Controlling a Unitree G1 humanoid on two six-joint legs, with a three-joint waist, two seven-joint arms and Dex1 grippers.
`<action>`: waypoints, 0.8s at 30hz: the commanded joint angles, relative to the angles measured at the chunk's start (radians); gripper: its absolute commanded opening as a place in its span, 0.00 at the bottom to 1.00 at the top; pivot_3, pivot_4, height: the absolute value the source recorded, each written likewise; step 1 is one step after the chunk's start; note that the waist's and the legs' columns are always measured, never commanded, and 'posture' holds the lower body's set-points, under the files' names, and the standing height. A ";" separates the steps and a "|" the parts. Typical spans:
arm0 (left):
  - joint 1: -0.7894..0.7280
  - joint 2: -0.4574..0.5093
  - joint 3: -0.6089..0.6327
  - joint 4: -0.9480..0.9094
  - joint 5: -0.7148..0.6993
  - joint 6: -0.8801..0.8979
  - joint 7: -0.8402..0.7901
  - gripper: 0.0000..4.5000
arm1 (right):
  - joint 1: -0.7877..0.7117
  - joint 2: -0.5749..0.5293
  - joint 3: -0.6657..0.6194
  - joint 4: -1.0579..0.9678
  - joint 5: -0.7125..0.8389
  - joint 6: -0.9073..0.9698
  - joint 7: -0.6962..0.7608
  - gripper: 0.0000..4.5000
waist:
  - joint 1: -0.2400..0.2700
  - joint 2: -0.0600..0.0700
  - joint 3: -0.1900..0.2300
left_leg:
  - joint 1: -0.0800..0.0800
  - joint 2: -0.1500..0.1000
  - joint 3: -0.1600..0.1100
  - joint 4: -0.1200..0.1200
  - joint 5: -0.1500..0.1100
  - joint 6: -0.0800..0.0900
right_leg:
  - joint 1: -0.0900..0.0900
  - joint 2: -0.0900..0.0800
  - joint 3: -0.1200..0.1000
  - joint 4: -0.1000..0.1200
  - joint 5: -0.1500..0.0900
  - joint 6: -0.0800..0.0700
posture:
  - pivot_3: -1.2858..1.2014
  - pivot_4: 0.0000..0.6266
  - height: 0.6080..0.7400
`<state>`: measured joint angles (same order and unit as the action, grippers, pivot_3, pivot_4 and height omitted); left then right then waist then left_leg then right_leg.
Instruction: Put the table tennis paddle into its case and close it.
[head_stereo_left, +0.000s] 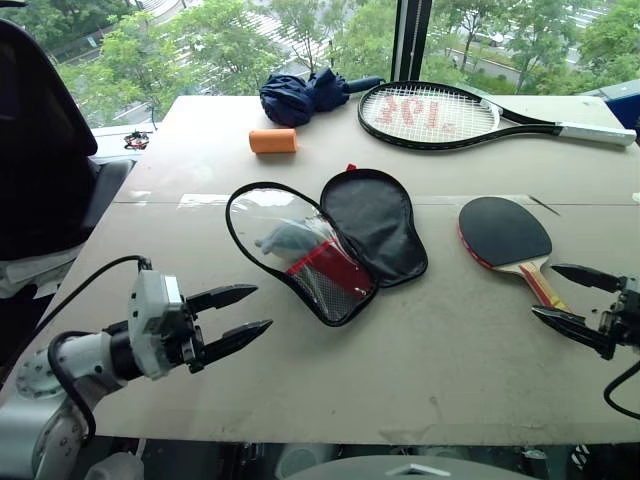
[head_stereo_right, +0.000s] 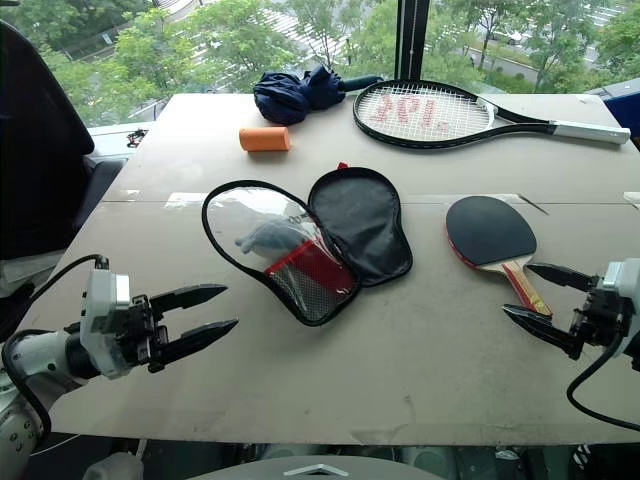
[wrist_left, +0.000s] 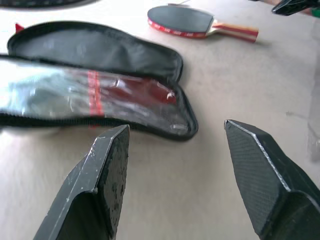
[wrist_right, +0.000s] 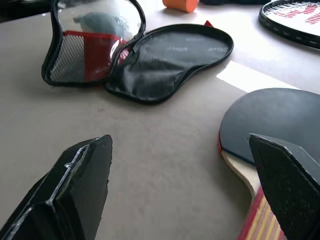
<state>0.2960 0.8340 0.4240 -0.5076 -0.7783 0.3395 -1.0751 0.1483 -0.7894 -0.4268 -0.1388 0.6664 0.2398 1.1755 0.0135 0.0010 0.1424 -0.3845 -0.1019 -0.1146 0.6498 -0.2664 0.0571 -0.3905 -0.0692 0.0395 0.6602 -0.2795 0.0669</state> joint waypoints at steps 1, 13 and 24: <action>-0.095 0.066 0.060 -0.026 -0.088 0.054 -0.014 0.68 | -0.085 0.040 0.120 -0.154 0.003 0.130 -0.161 0.97 | -0.001 0.000 0.000 | -0.001 0.000 0.000 0.000 0.000 0.000 | -0.002 0.000 0.000 0.000 0.000 0.000 | 0.52 0.24 0.87; -0.299 0.159 0.107 -0.012 -0.173 0.164 -0.006 0.68 | -0.468 0.238 0.467 -0.064 -0.219 0.412 -0.526 0.97 | -0.001 -0.002 0.002 | -0.010 0.000 0.000 0.002 0.004 -0.006 | -0.012 0.001 -0.001 0.002 0.000 0.000 | 0.52 0.24 0.87; -0.318 0.143 0.104 -0.048 -0.165 0.191 0.015 0.68 | -0.509 0.335 0.558 -0.047 -0.308 0.495 -0.614 0.67 | -0.015 -0.003 0.002 | -0.013 0.000 0.000 0.002 0.004 -0.007 | -0.015 0.002 0.000 0.003 0.001 0.000 | 0.52 0.24 0.87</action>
<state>-0.0223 0.9763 0.5048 -0.5364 -0.9375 0.5354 -1.0626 -0.3562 -0.4535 0.1493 -0.1674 0.3599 0.7445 0.5605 -0.0011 -0.0016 0.1439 -0.3971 -0.1023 -0.1151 0.6522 -0.2621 0.0505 -0.4055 -0.0675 0.0390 0.6638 -0.2790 0.0672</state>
